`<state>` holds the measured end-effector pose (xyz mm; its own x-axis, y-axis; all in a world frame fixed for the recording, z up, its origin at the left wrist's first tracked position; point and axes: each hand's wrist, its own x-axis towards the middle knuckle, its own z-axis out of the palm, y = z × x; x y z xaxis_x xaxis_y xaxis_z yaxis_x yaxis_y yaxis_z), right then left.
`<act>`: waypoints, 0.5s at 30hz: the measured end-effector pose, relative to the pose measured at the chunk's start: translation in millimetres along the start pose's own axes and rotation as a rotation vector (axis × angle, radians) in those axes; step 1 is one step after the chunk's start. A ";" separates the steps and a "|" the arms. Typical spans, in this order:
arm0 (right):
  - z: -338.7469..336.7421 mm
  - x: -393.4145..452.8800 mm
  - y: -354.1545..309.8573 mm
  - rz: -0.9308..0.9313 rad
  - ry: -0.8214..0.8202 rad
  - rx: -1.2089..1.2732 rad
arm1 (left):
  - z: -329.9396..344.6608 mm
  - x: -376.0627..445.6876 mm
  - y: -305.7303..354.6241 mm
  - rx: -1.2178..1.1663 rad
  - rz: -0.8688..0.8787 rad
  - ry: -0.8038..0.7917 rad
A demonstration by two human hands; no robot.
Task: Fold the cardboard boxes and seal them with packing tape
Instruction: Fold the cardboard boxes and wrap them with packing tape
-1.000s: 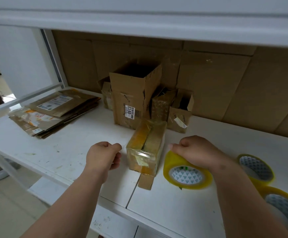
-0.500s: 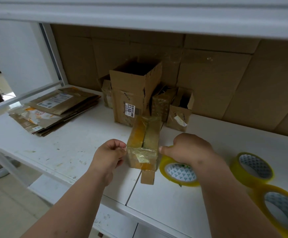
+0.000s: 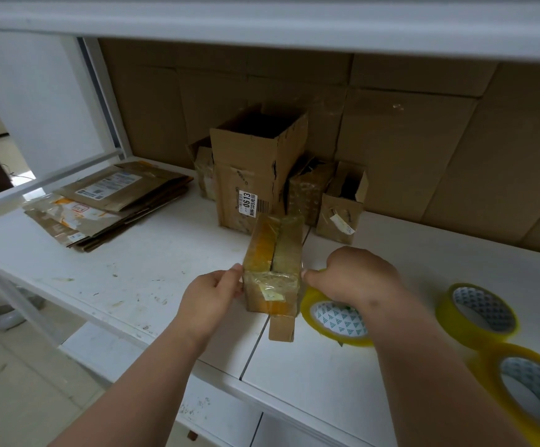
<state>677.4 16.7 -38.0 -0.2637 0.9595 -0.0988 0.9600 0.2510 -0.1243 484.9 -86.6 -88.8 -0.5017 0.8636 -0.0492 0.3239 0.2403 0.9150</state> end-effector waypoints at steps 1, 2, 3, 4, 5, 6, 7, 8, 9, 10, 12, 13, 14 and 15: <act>0.6 -0.4 -0.3 0.001 0.002 -0.001 | -0.8 -1.3 3.7 0.096 -0.004 -0.031; 0.7 -0.6 -0.6 0.004 0.004 -0.002 | -1.9 -2.0 8.5 0.175 -0.009 -0.064; 0.7 -0.7 -0.8 0.007 0.004 -0.002 | -3.1 -1.7 13.1 0.230 -0.025 -0.094; 0.5 -0.8 -0.8 0.011 0.004 0.000 | -4.3 0.0 17.6 0.278 -0.047 -0.128; 0.1 -0.6 -1.0 0.016 0.003 0.004 | -5.6 2.0 21.4 0.333 -0.069 -0.172; -0.1 -0.7 -1.3 0.020 0.002 0.009 | -6.0 3.7 24.2 0.390 -0.088 -0.221; -0.3 -0.9 -1.7 0.024 0.000 0.012 | -5.9 5.7 25.7 0.425 -0.108 -0.255; -0.4 -1.0 -2.2 0.027 -0.003 0.013 | -4.9 7.6 25.3 0.427 -0.110 -0.253; -0.5 -1.3 -2.6 0.031 -0.005 0.013 | -3.4 8.9 25.0 0.413 -0.078 -0.200; -0.6 -1.6 -2.7 0.036 -0.009 0.015 | -2.1 8.8 26.5 0.384 -0.015 -0.105; -0.2 -2.5 -1.9 0.045 -0.018 0.019 | 1.7 7.2 33.3 0.309 0.153 0.059; 0.1 -3.3 -1.4 0.050 -0.017 0.020 | 5.1 6.9 36.5 0.304 0.243 0.078; 0.3 -4.2 -1.1 0.053 -0.010 0.019 | 9.2 5.7 39.5 0.354 0.335 0.070; 0.4 -5.2 -1.2 0.056 0.001 0.015 | 13.5 4.3 39.4 0.442 0.425 0.051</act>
<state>677.5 11.3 -37.7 -0.2096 0.9722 -0.1048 0.9717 0.1952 -0.1330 506.3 -67.4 -58.4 -0.2897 0.9045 0.3129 0.8007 0.0499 0.5970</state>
